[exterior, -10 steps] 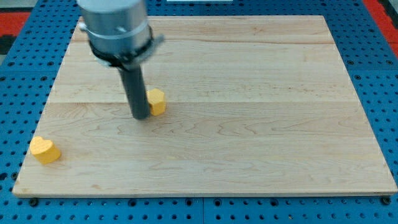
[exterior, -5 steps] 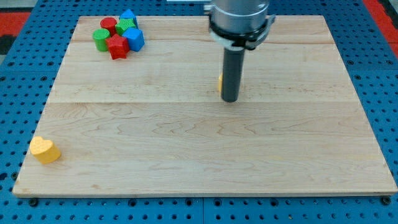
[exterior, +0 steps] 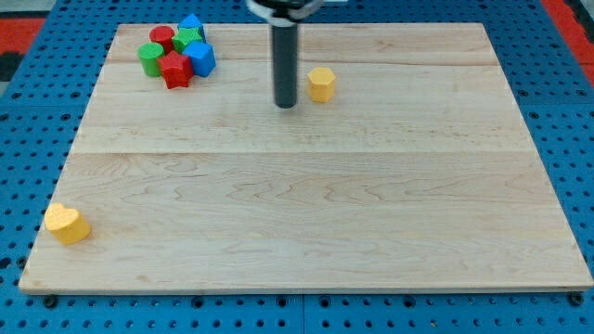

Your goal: Move the hexagon to the group of blocks

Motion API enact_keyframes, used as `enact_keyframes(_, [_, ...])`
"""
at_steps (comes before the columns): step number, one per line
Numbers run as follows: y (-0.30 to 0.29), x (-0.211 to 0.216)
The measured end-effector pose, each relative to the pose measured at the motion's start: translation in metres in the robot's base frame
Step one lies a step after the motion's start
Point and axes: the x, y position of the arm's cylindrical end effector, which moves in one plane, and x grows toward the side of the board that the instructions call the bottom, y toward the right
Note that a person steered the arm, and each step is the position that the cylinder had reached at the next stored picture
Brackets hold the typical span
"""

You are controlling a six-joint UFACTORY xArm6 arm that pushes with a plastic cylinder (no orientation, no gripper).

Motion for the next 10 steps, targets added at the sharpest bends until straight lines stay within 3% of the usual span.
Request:
enact_keyframes(1, [0.072, 0.025])
enact_keyframes(2, [0.133, -0.004])
enact_keyframes(4, [-0.035, -0.022])
enact_keyframes(6, [0.067, -0.035])
enact_keyframes(7, [0.035, -0.065])
enact_keyframes(9, [-0.072, -0.045])
enact_keyframes(10, [0.001, -0.013])
